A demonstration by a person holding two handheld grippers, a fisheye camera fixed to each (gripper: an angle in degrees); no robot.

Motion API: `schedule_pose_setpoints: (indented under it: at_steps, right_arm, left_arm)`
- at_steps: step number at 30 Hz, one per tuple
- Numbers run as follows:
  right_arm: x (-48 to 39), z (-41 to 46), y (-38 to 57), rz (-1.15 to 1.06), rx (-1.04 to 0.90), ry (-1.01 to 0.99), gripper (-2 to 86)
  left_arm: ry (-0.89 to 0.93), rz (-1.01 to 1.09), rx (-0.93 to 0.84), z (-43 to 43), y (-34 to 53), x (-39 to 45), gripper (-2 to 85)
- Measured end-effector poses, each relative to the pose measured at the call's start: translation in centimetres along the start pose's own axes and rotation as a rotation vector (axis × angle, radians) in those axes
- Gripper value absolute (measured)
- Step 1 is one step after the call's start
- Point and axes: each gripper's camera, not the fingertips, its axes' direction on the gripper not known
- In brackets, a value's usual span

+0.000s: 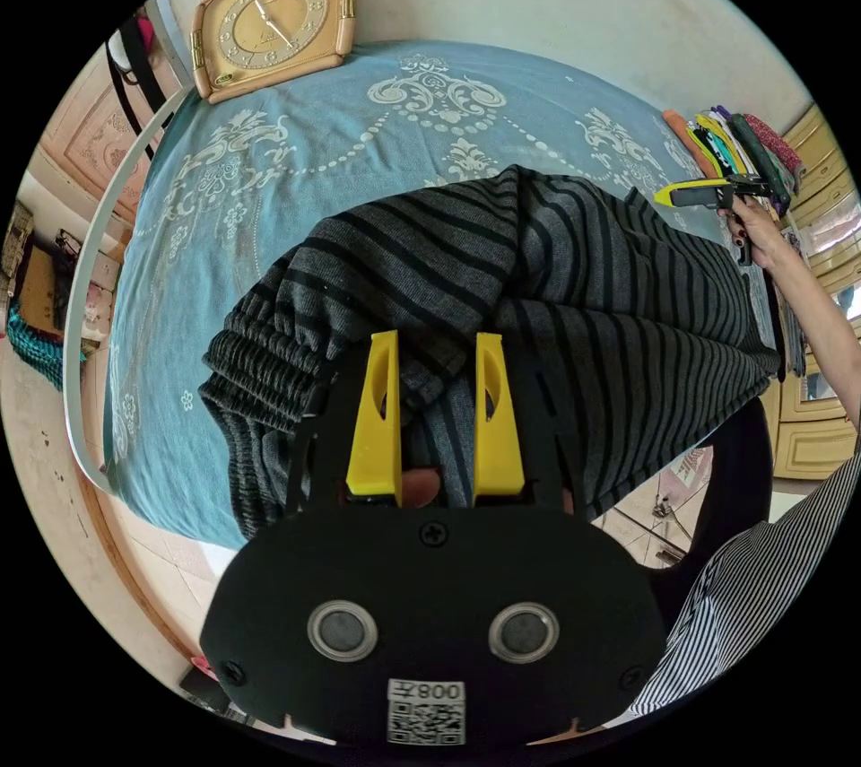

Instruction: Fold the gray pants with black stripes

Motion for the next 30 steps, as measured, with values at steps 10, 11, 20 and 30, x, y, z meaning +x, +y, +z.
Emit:
schedule_pose_setpoints:
  at_steps: [10, 11, 20, 30]
  right_arm:
    - [-0.7, -3.0, 2.3, 0.011, 0.003, -0.052, 2.6]
    - [-0.5, -3.8, 2.9, 0.016, 0.021, -0.071, 2.4]
    - [5.4, -22.2, 21.9, 0.261, 0.552, -0.433, 1.9]
    - [8.0, -37.6, 36.4, 0.450, 1.064, -0.386, 2.1]
  left_arm:
    - [-0.068, -0.022, 0.079, -1.1, 4.5, -0.7, 4.0]
    - [-0.074, -0.040, 0.123, -2.2, 5.6, -1.0, 3.7]
    - [-0.056, -0.263, 0.524, -12.6, 14.9, -6.6, 2.7]
    - [-0.065, -0.355, 0.584, -14.5, 12.7, -14.0, 2.8]
